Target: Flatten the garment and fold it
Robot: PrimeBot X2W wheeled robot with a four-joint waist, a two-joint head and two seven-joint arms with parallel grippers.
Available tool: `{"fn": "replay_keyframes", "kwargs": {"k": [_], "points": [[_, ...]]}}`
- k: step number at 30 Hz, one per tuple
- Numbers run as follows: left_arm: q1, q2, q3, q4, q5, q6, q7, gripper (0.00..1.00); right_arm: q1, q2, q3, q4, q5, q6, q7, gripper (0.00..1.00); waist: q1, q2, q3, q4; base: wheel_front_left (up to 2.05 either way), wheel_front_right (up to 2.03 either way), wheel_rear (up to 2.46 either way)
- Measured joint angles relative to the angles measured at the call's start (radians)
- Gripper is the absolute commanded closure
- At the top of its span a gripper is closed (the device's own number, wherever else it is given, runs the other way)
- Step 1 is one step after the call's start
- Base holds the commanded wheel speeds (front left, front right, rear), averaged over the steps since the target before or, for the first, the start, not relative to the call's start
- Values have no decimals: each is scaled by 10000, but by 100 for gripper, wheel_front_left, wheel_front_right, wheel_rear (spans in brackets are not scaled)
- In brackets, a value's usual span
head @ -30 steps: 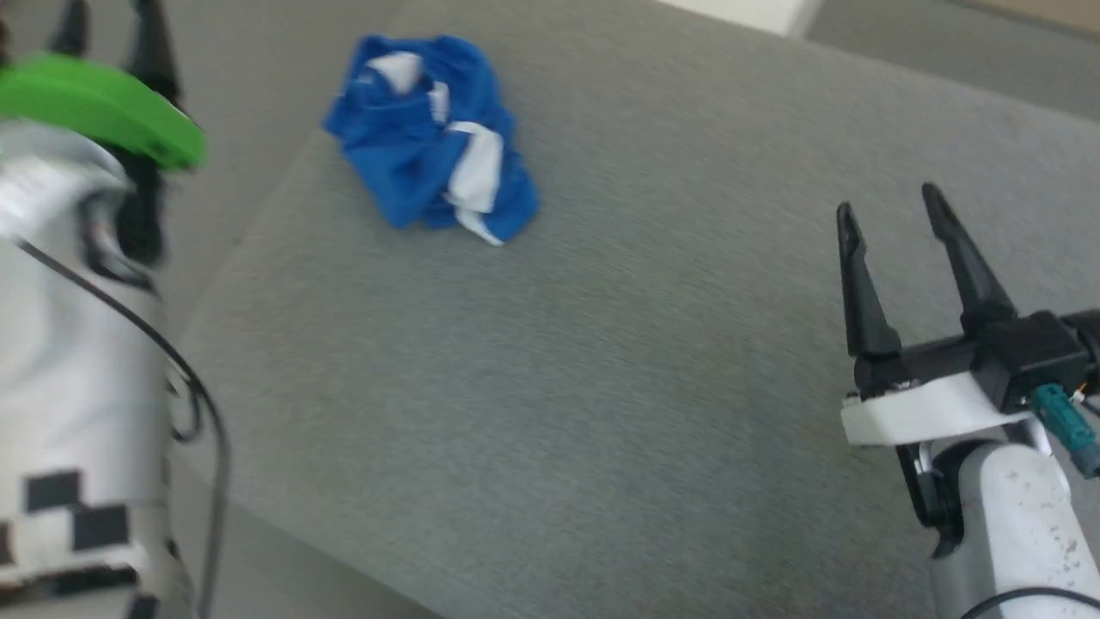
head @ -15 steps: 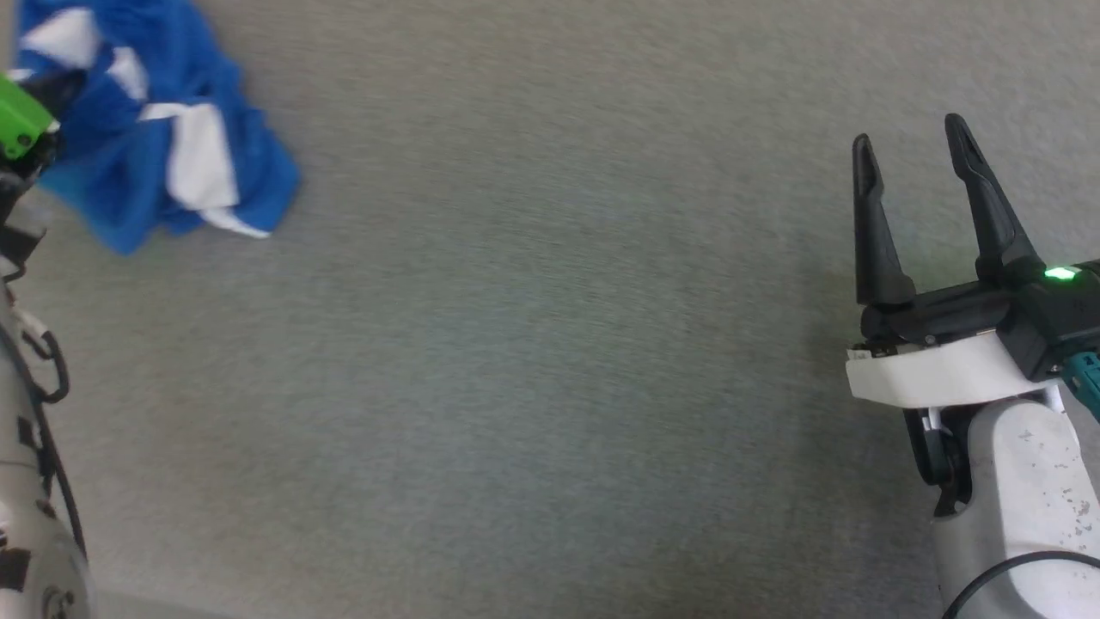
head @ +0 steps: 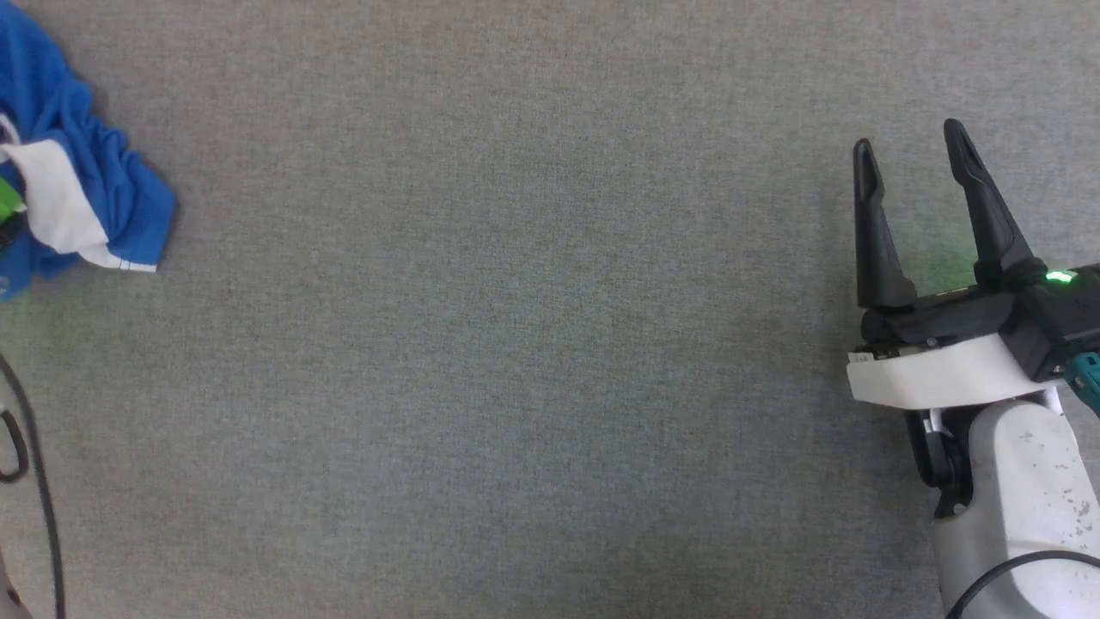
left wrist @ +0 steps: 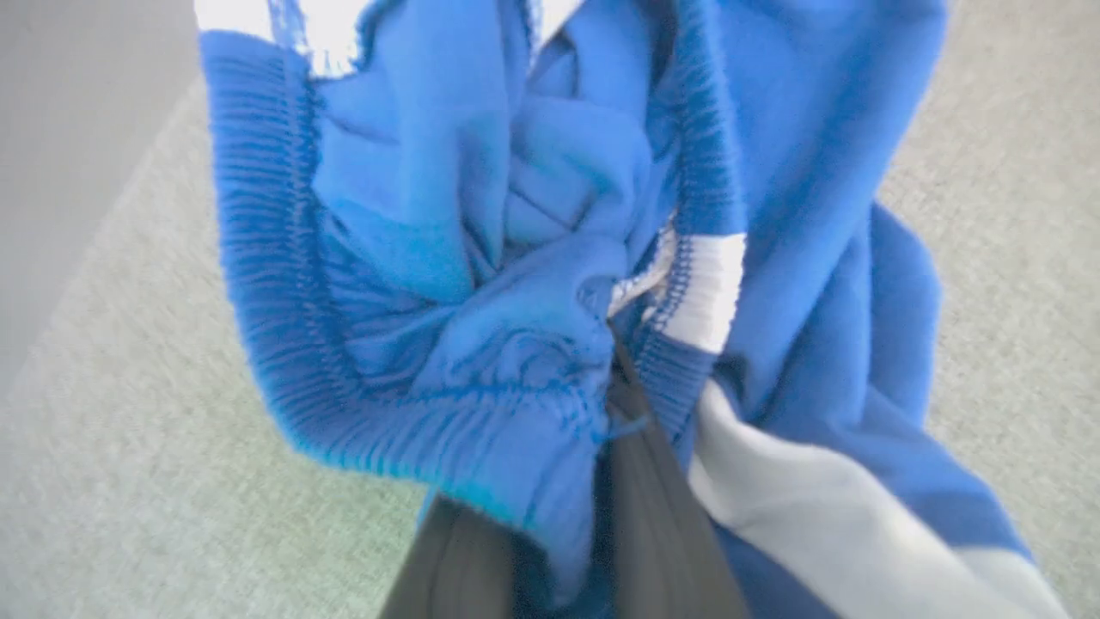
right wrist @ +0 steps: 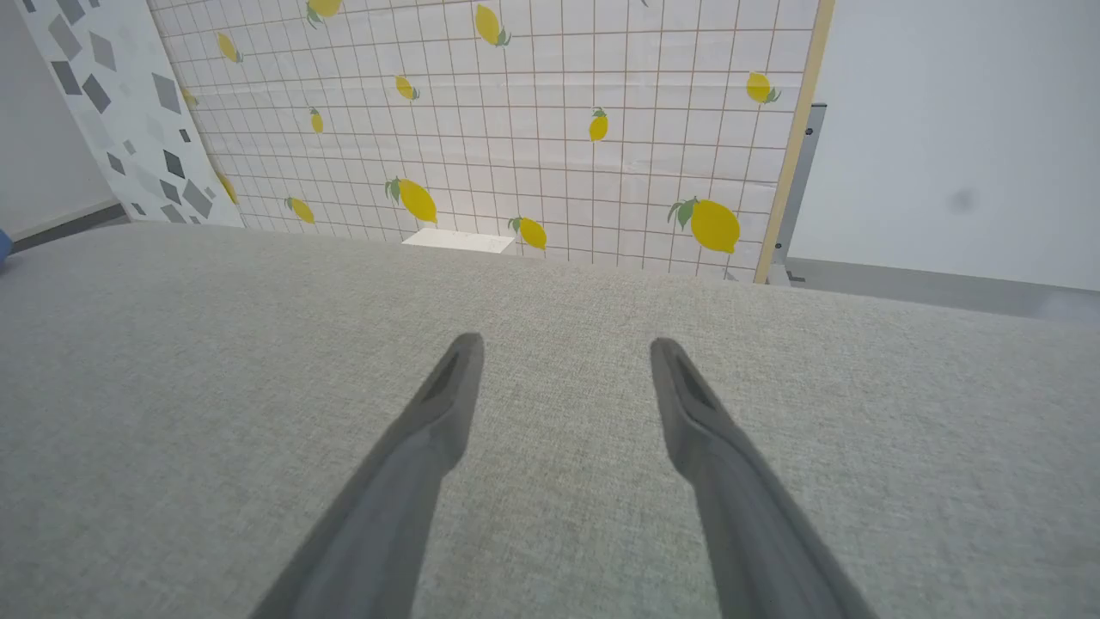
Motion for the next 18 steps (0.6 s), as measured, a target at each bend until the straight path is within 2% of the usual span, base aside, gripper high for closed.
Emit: {"fn": "replay_keyframes", "kwargs": {"k": [7,10,14,18], "points": [[-24,330,-644,-853,1812,-686,-4633,100,375,0,-157,192,234,0,-23,0,1,0,-890,9,0,0,0],[-453,362,-917,-819,2153,-953,-6084,100,703,0,-280,303,414,0,-23,0,-1,0,-1405,37,0,0,0],[-1123,236,-1574,-729,2554,-1394,-7455,100,1127,2,-401,416,606,0,-23,0,-1,0,-2160,56,0,0,0],[-1640,-217,-2196,-619,2780,-1822,-8282,100,1453,-2,-472,479,769,0,-23,0,-1,0,-2884,41,0,0,0]]}}
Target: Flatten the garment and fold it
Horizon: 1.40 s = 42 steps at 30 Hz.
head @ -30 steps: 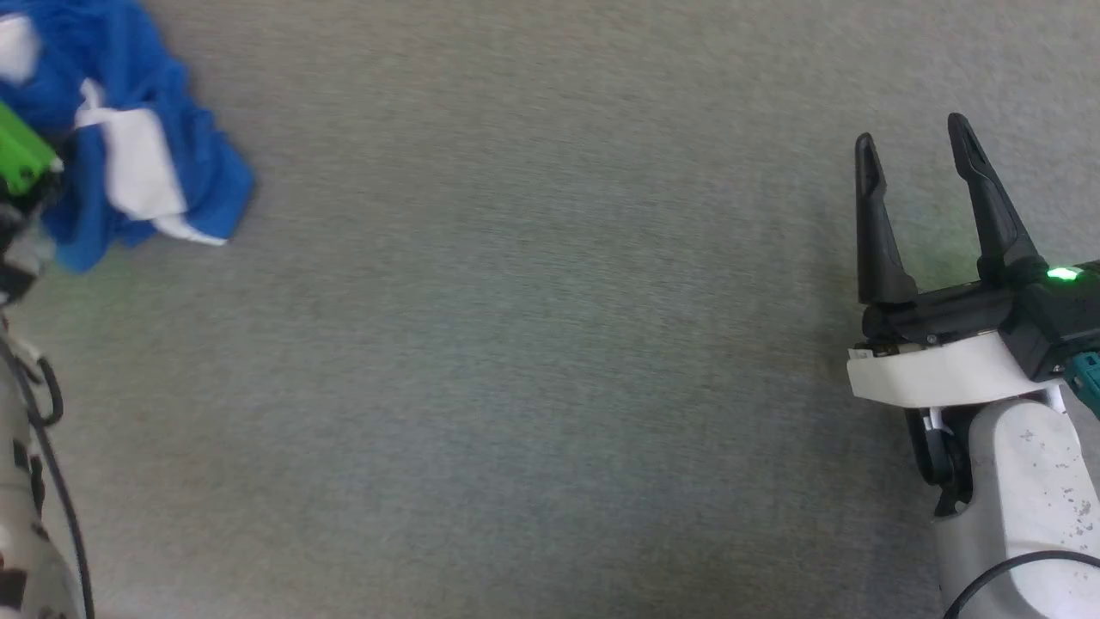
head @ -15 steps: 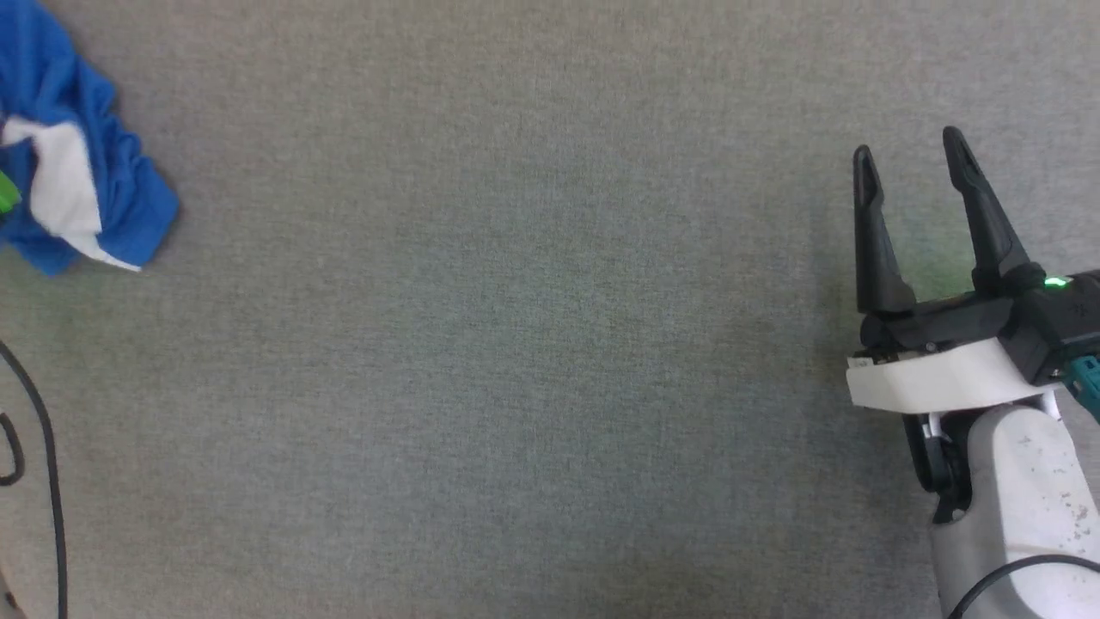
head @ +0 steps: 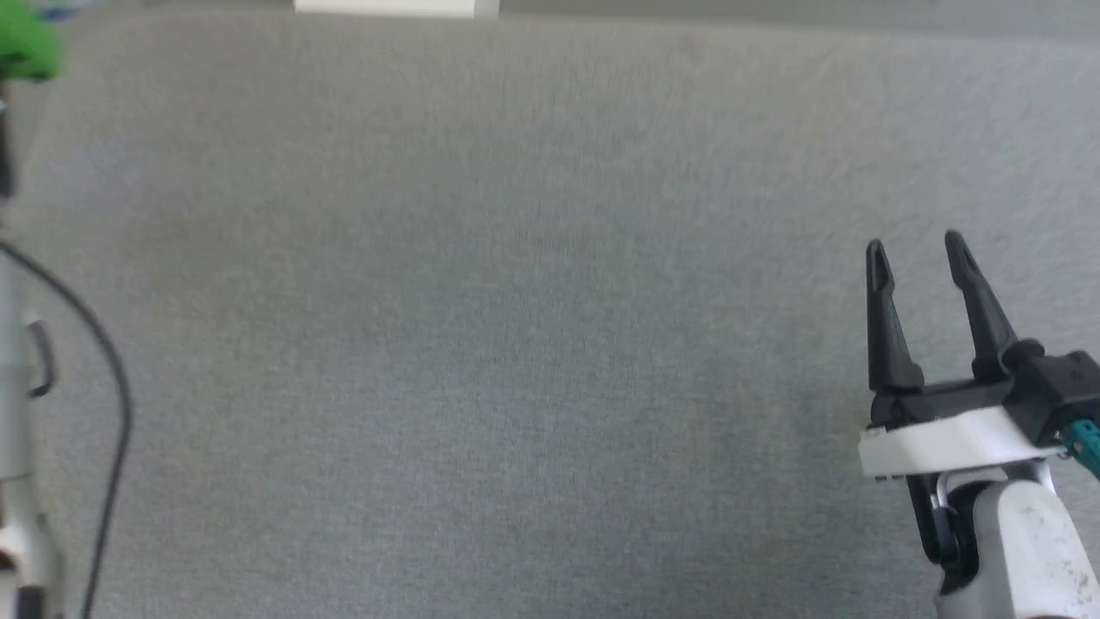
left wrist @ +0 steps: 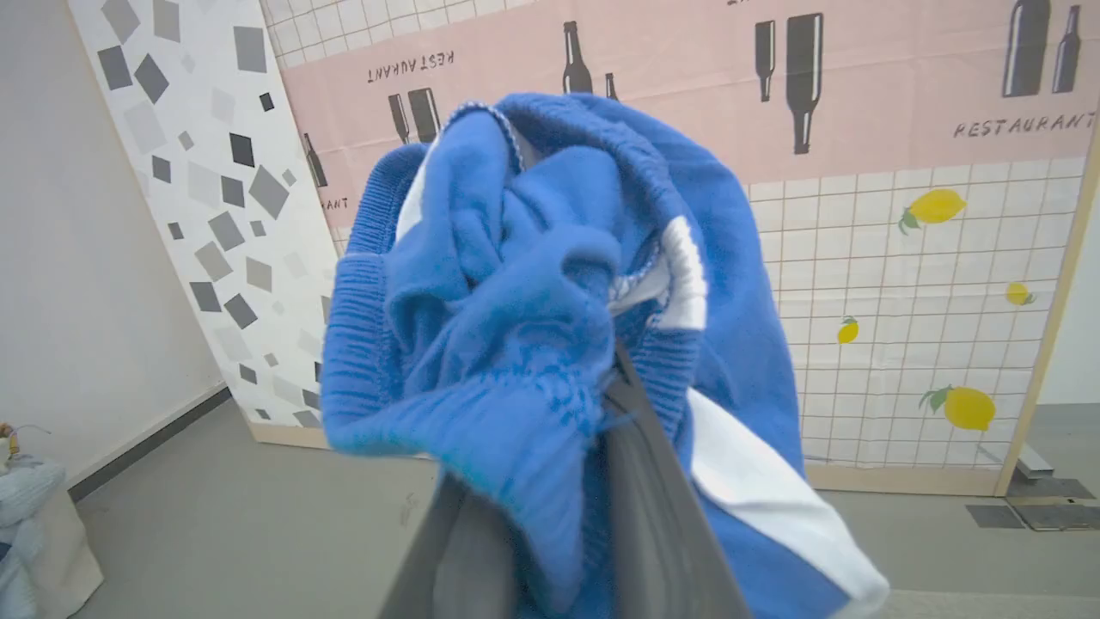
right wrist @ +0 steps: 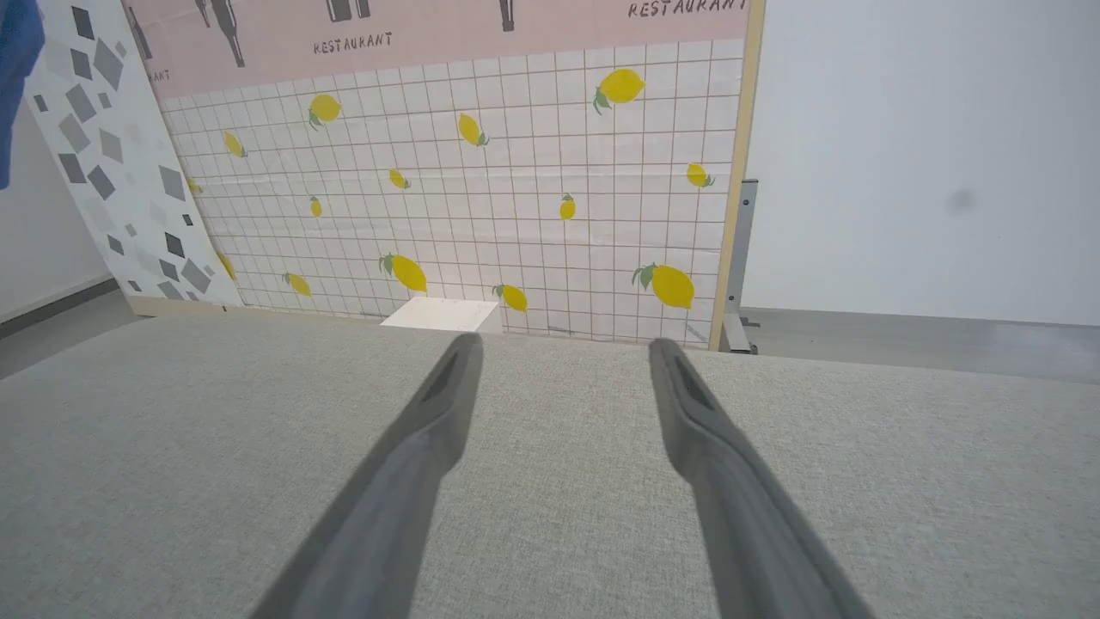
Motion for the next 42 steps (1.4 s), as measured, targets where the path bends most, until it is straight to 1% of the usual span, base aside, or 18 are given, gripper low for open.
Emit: {"fn": "replay_keyframes", "kwargs": {"k": [5,9,11,16,19,21,25,30,36,42], "points": [[-517,-821,-882,278,0,-633,-451,100,304,2,-61,54,86,0,-2,0,0,0,-899,-116,0,0,0],[-685,-1521,-1601,410,-77,-984,-548,100,491,0,-125,40,96,0,-8,0,0,0,-1455,-345,0,0,0],[-708,-1873,-1939,497,-205,-1103,-550,100,546,6,-148,35,96,0,-8,0,0,0,-1620,-536,0,0,0],[-548,-2982,-3093,786,-825,-1321,-341,100,858,-4,-326,23,100,0,-10,0,0,0,-1925,-1128,0,0,0],[-151,-3356,-3858,1009,-1319,-1333,138,100,918,-4,-318,15,109,0,-10,0,-1,0,-2053,-1505,0,0,0],[219,-3457,-4468,1143,-1651,-1335,656,100,940,0,-332,-12,127,0,-10,0,0,0,-2116,-1753,0,0,0],[1086,-3519,-5745,1340,-2522,-1363,2098,100,1084,-2,-454,-50,157,0,-10,0,0,0,-2214,-2236,0,0,0],[2075,-3551,-6926,1653,-3133,-1363,3388,100,1254,-8,-531,-109,161,0,-10,0,0,0,-2271,-2639,0,0,0],[3059,-3630,-7860,2872,-3202,-1352,4717,100,1267,-4,-428,-115,199,0,-10,0,0,0,-2249,-2850,0,0,0],[3070,-3812,-8050,3597,-3200,-1212,5037,100,1267,-6,-324,-113,263,0,-10,0,0,0,-2186,-2899,0,0,0]]}}
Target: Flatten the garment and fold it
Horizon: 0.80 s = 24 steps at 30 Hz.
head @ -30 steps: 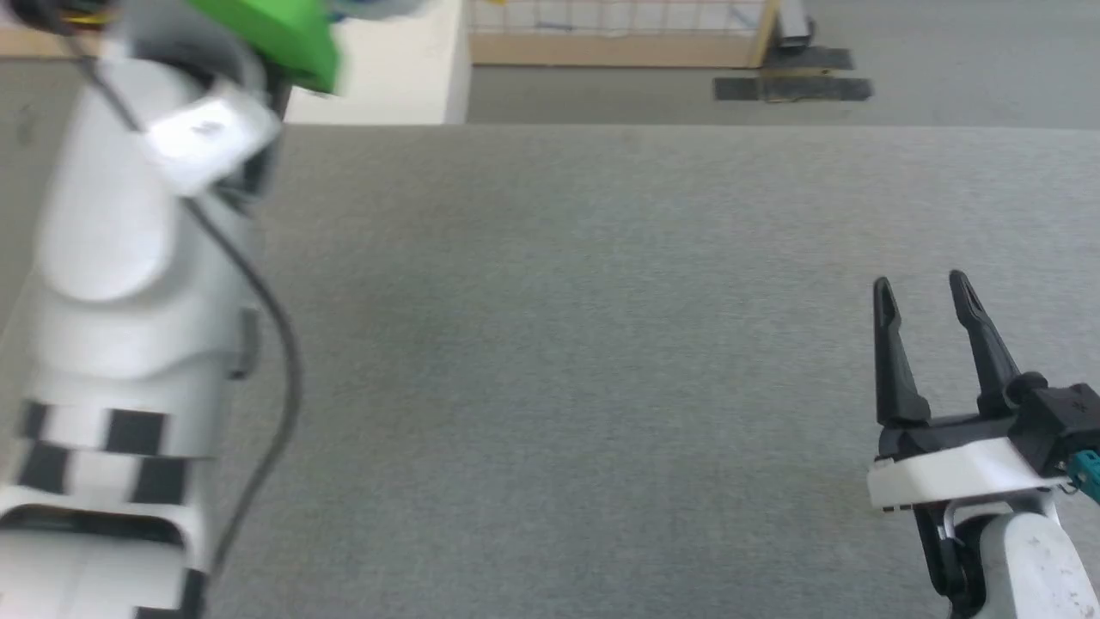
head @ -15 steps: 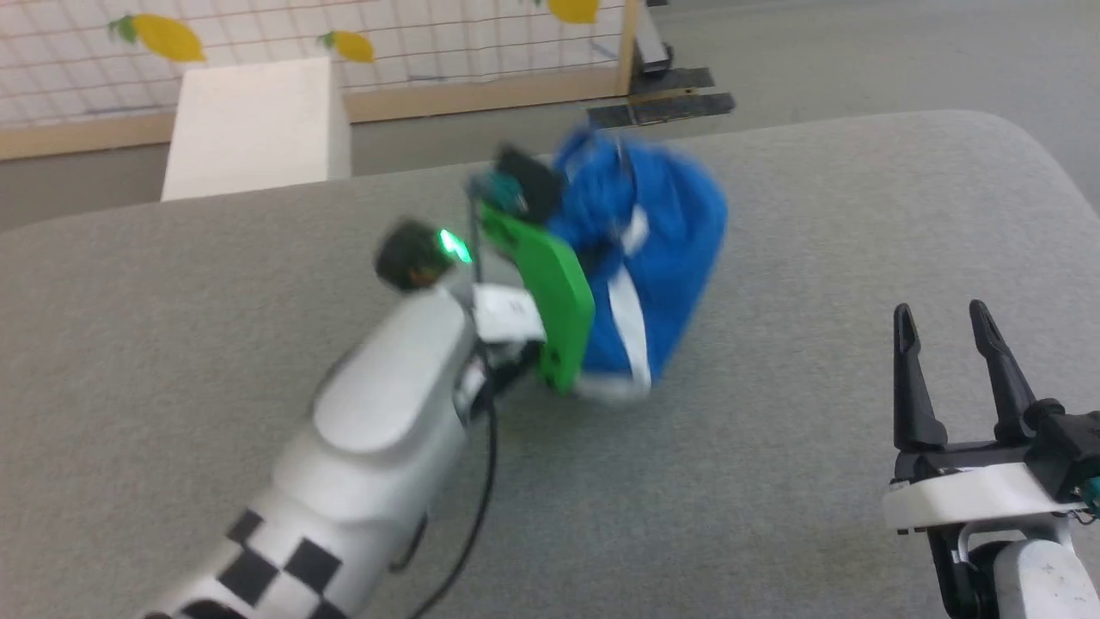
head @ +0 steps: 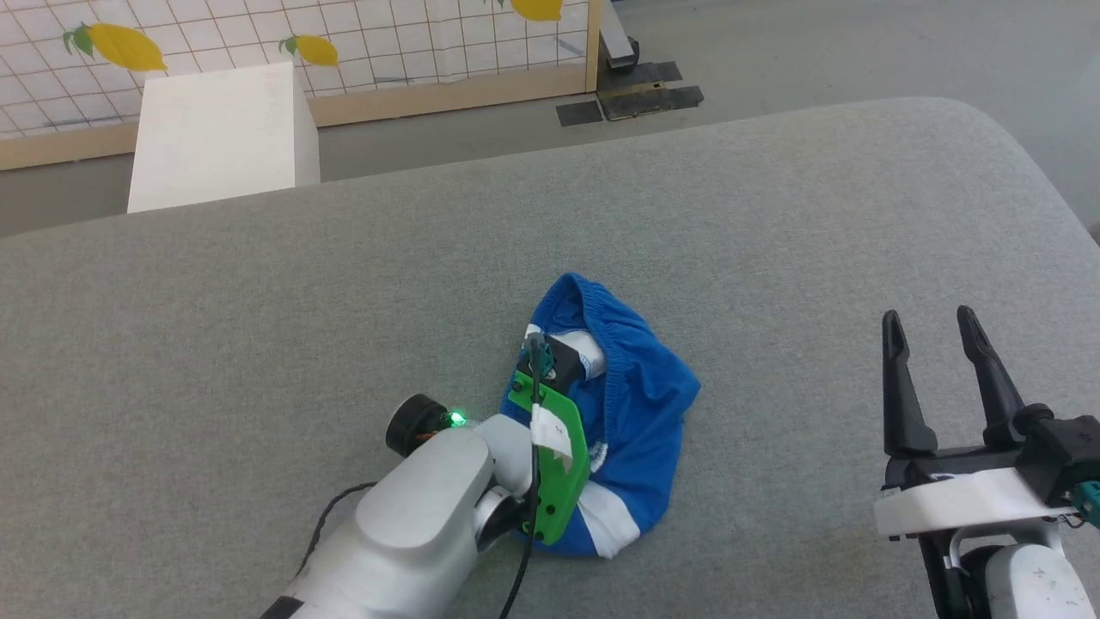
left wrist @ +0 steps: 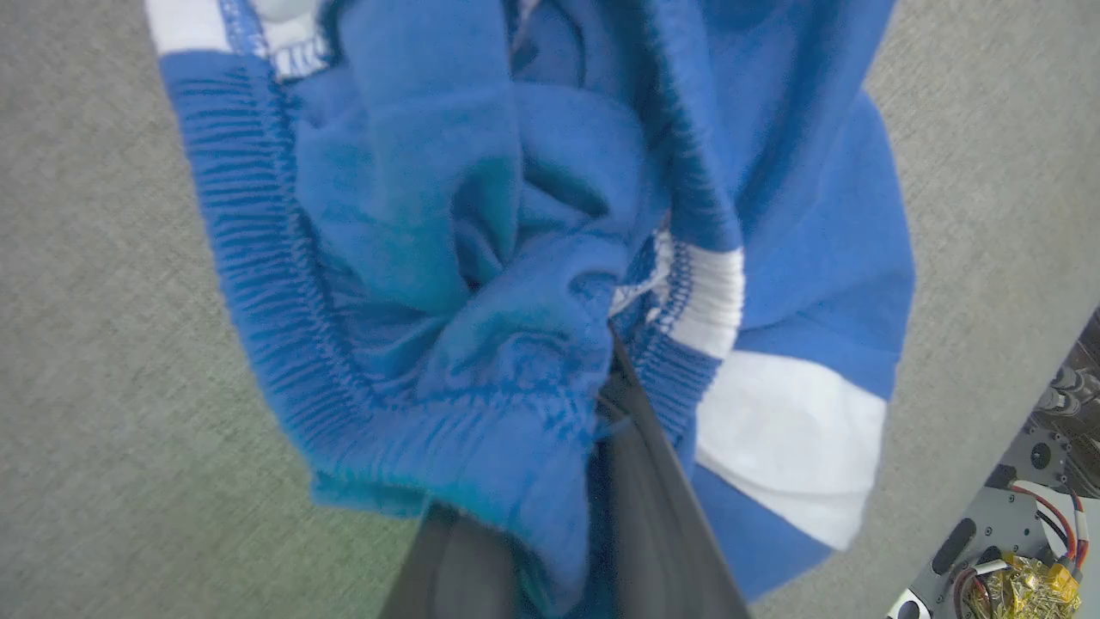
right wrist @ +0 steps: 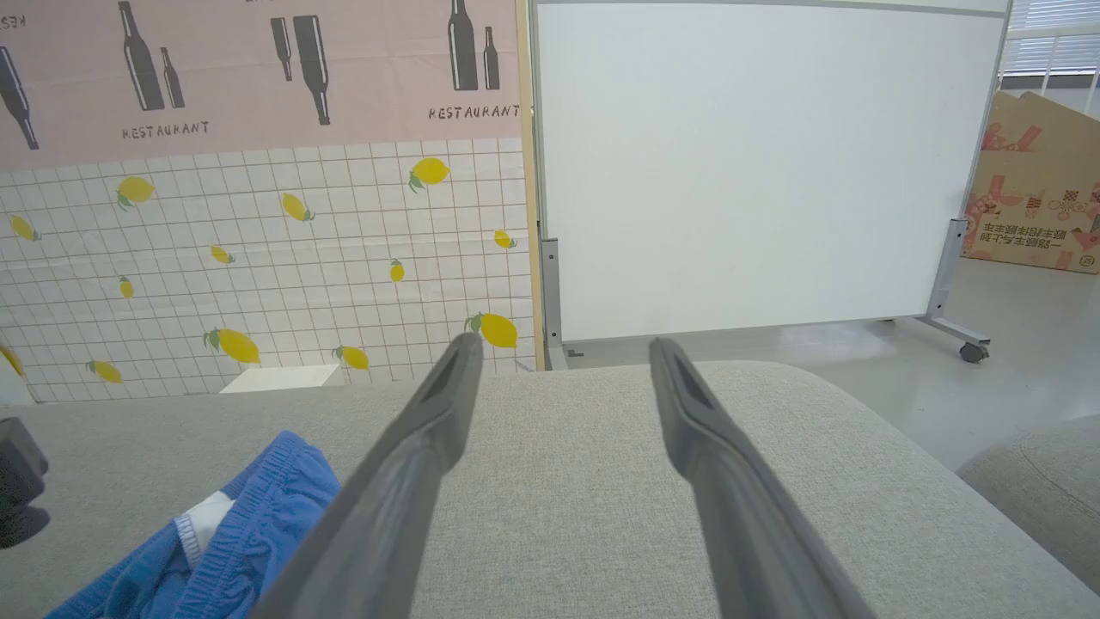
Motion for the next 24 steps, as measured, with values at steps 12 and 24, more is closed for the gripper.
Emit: {"fn": "replay_keyframes", "kwargs": {"k": [12,24], "points": [[-18,42,723,-562,0,708,-2652,0,164,-2,0,33,-33,0,0,0,0,0,-319,292,0,0,0],[1076,928,2826,-2740,-347,1499,-7459,0,256,4,-188,-73,-111,0,0,0,0,-1,-673,1092,0,0,0]]}}
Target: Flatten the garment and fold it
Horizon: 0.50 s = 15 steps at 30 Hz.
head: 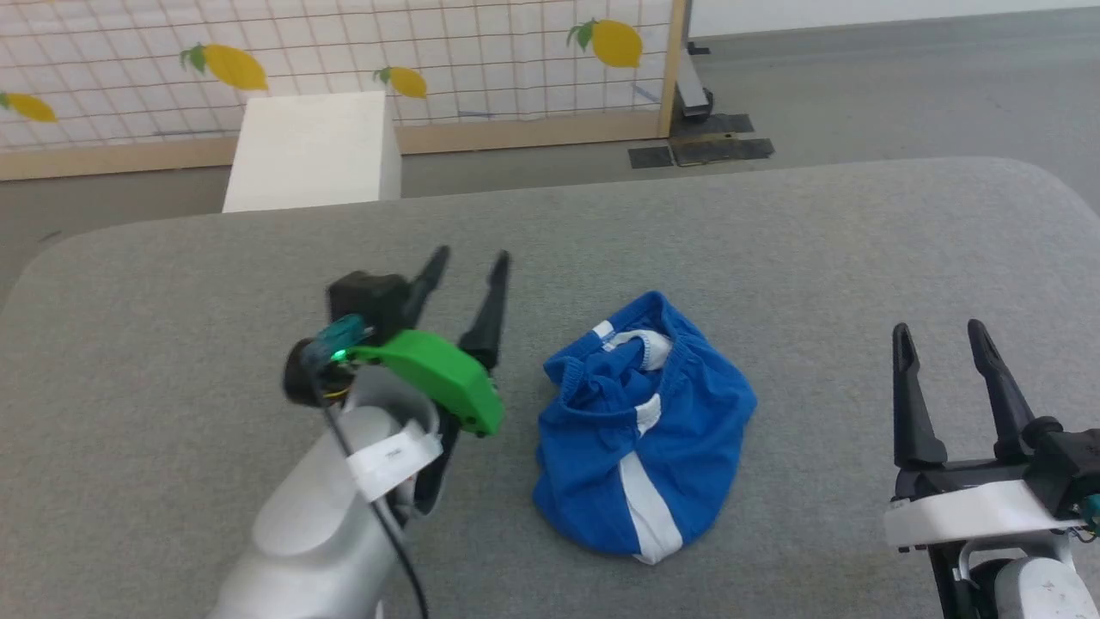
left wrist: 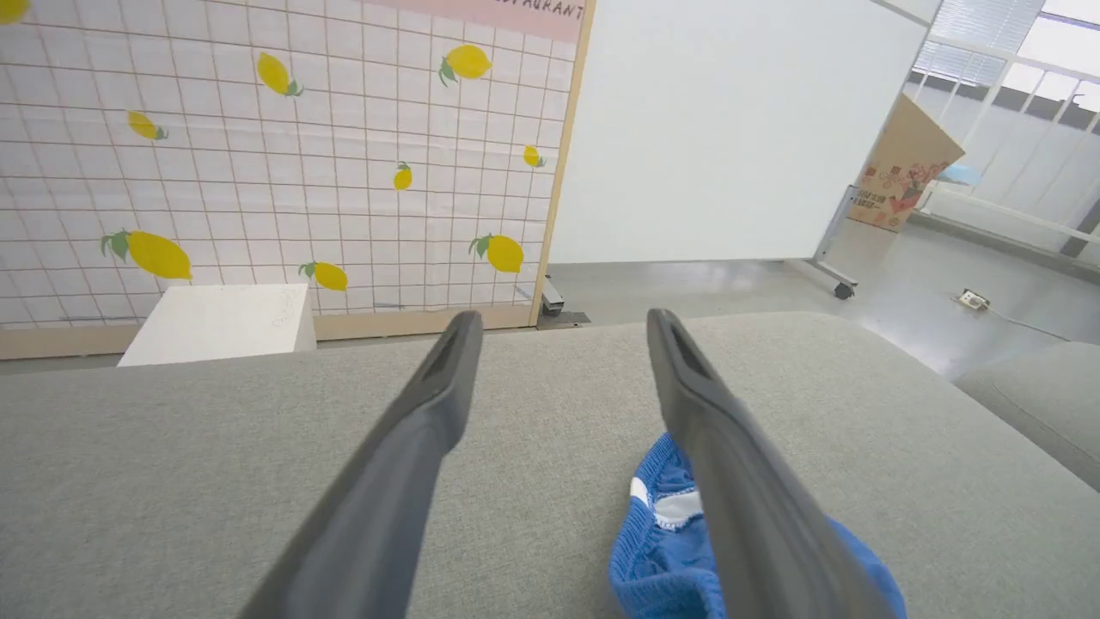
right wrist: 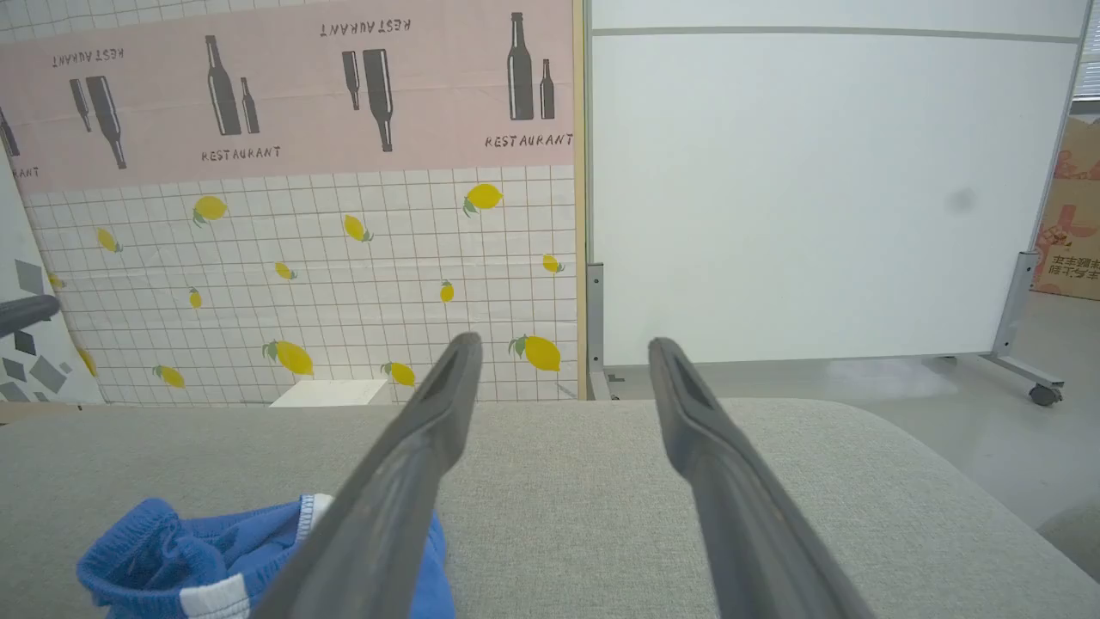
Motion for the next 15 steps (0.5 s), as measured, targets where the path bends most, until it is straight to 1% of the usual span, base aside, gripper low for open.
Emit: {"fn": "replay_keyframes", "kwargs": {"k": [2,5,7,10,15], "points": [[299,163,362,-332,25,71,-278,0,6,-2,-42,-15,0,0,0,0,0,0,-19,138,0,0,0],[863,349,966,-941,198,81,-370,0,44,0,-56,-56,-6,0,0,0,0,0,-41,340,0,0,0],[1306,372,1613,-1636,658,77,-380,0,97,-2,-75,-81,-29,0,0,0,0,0,-45,476,0,0,0],[2019,293,2470,-2351,1147,-176,-412,0,116,0,-84,-111,-79,0,0,0,0,0,-40,638,0,0,0],[3198,-127,3588,-2872,1975,-734,-412,0,118,0,-44,-96,-81,0,0,0,0,0,-42,796,0,0,0]]}}
